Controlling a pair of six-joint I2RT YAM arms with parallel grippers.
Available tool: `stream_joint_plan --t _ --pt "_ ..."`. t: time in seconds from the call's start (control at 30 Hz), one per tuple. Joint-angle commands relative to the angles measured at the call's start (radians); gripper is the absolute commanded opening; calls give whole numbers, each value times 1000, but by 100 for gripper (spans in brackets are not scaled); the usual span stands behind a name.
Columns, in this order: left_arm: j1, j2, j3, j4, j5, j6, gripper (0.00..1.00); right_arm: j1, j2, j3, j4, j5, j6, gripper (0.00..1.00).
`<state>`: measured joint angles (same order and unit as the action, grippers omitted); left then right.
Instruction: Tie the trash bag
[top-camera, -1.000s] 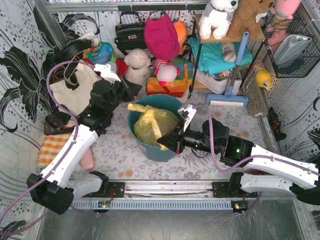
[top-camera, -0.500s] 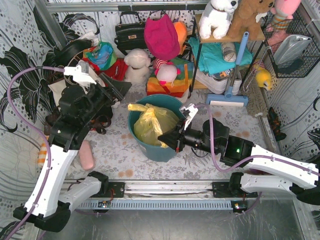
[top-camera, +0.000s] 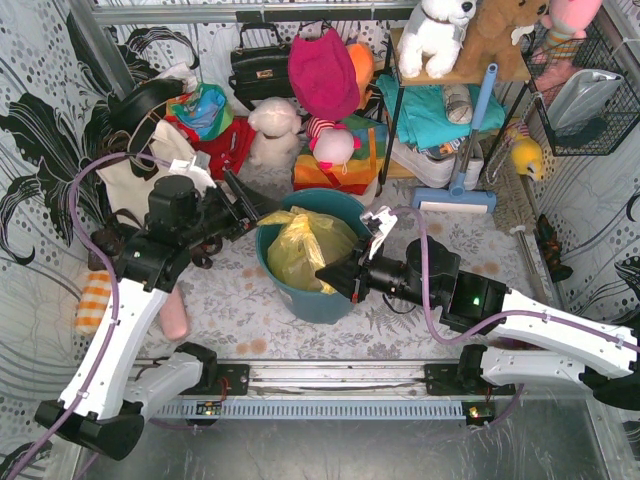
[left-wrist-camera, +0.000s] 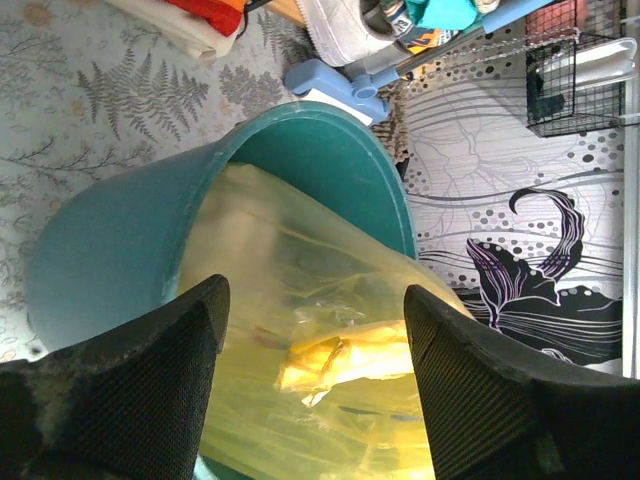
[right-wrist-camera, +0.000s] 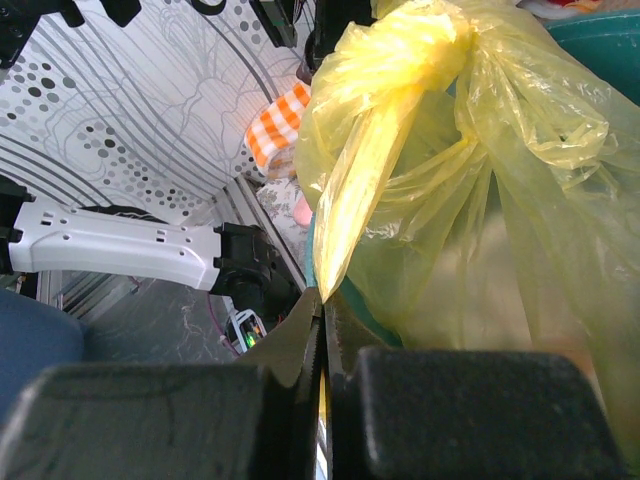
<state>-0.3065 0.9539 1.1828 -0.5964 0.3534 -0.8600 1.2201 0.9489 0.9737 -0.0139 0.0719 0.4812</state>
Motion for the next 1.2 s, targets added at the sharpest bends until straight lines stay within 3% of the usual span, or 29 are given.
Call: stream_joint_plan --t 0.0,0.33,0.43,0.63,0.73,0.83,0.93,1.0,1.17 --pt "28 -29 40 -57 28 -7 79 5 -6 28 49 9 -16 0" --pt "43 -38 10 -5 89 -47 60 4 9 47 40 -1 -24 0" --pt "47 -44 9 0 103 -57 60 5 6 46 39 2 -24 0" --pt "66 -74 56 -77 94 3 77 5 8 48 40 2 -25 0" --pt "68 -121 28 -33 97 12 77 5 10 51 39 1 -24 0" --pt "70 -138 4 -16 91 -14 70 4 8 51 40 2 -24 0" --pt "70 -142 -44 21 109 -75 69 4 11 54 41 2 -24 0" --pt "70 -164 -110 93 128 -148 79 5 12 56 37 2 -25 0" --pt "70 -227 -231 233 113 -319 86 4 15 59 42 1 -25 0"
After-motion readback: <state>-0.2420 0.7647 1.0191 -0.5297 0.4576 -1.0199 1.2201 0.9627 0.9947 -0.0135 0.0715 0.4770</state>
